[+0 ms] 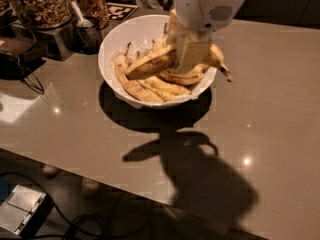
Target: Pick banana from white bowl
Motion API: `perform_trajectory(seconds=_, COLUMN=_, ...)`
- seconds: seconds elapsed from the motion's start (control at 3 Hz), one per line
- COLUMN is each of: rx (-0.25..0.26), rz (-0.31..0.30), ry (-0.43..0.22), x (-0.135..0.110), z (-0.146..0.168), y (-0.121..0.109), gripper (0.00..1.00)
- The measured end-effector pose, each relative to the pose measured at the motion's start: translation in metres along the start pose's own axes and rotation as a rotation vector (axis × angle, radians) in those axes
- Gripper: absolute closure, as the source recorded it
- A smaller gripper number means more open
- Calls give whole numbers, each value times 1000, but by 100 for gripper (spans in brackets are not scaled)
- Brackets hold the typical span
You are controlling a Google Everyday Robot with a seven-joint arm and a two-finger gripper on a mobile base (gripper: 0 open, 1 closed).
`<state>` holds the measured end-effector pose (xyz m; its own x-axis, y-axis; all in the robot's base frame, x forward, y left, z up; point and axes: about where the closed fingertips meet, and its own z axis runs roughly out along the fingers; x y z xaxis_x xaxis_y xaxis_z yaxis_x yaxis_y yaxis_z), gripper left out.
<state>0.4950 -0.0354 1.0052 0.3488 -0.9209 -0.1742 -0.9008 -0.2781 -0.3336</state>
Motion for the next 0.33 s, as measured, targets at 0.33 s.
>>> perform_trajectory(seconds=0.33, rx=2, rz=5, ry=-9, x=-1, z=-2, y=2, gripper=100)
